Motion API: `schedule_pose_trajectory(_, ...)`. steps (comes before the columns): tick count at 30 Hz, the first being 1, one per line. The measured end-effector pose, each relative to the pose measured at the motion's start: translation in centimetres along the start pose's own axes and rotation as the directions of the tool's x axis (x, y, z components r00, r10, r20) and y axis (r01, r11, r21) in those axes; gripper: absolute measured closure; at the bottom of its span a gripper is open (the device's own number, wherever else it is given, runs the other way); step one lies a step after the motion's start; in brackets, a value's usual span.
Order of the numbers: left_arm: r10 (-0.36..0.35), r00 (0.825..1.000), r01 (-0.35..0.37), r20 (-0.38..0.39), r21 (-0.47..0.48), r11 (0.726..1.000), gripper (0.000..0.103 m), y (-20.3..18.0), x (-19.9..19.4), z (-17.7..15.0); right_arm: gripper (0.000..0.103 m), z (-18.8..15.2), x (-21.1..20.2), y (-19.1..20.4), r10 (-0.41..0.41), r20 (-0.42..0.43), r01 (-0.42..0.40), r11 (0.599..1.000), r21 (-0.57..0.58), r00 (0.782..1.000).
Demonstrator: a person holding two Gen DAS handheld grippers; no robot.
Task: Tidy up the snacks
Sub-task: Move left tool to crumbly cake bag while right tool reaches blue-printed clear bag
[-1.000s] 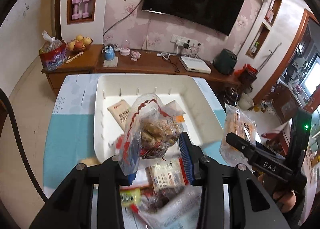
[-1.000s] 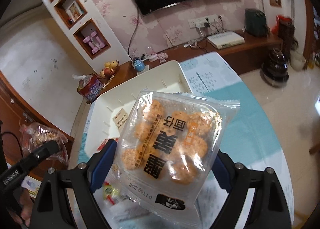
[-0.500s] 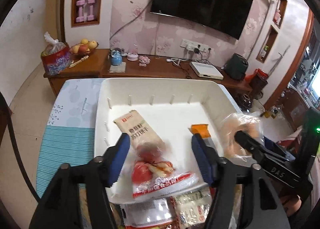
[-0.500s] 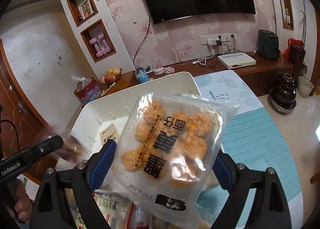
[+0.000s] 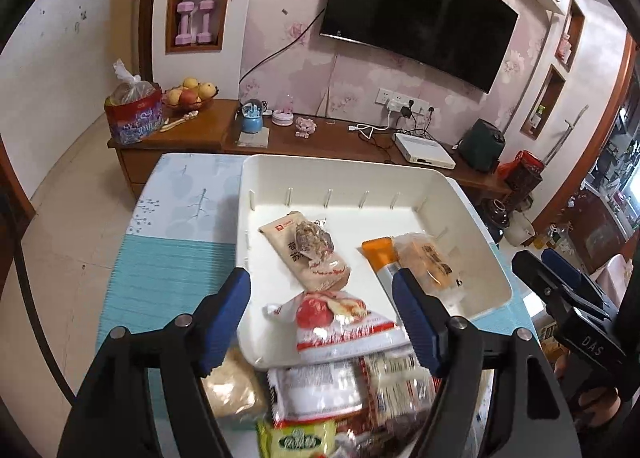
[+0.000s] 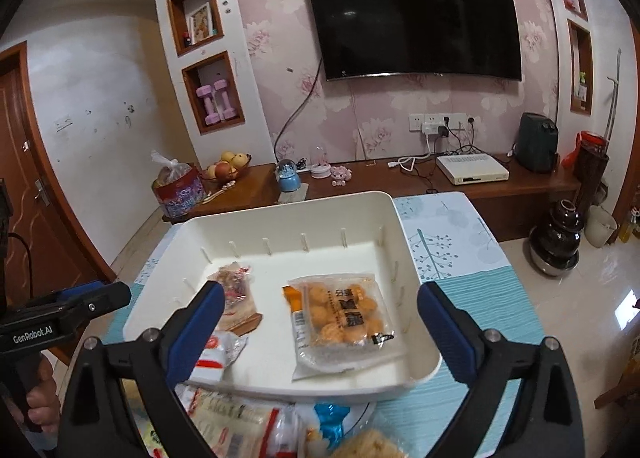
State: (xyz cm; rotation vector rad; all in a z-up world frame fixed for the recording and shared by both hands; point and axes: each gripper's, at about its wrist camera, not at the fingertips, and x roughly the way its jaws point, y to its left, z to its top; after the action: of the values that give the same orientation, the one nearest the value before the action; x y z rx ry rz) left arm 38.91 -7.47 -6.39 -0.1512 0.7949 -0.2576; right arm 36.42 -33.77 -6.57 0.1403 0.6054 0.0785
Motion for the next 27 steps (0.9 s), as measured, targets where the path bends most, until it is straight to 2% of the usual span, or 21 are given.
schedule_pose_trajectory(6,0.02,1.0,-0.02,-0.006,0.013,1.0,0.026,0.5,-3.9,-1.3,0.005,-0.7,-3.9,1.7,0.001,0.04,0.002,0.997,-0.076,0.999)
schedule_pose_trajectory(13,0.018,0.999,-0.02,-0.048,-0.033,0.999,0.022,1.9,-7.0,-3.5,0.005,-2.1,-8.4,3.8,0.005,0.079,0.015,0.969,-0.248,0.997)
schedule_pose_trajectory(16,0.022,0.998,-0.025,-0.064,-0.058,0.998,0.021,2.5,-7.8,-4.3,0.005,-2.6,-9.9,4.8,0.025,0.085,0.005,0.943,-0.332,0.996)
schedule_pose_trajectory(19,0.028,0.996,-0.033,-0.081,-0.066,0.997,0.014,3.1,-8.0,-5.0,0.005,-3.3,-11.1,5.8,0.054,0.085,-0.014,0.908,-0.418,0.995)
schedule_pose_trajectory(23,0.04,0.992,-0.05,-0.119,-0.082,0.995,0.014,4.2,-7.3,-5.8,0.005,-4.4,-12.3,6.8,0.089,0.061,-0.041,0.835,-0.549,0.994)
schedule_pose_trajectory(27,0.047,0.986,-0.065,-0.161,-0.106,0.992,0.014,5.3,-5.9,-6.8,0.005,-5.4,-12.5,7.6,0.098,0.024,-0.062,0.778,-0.626,0.995)
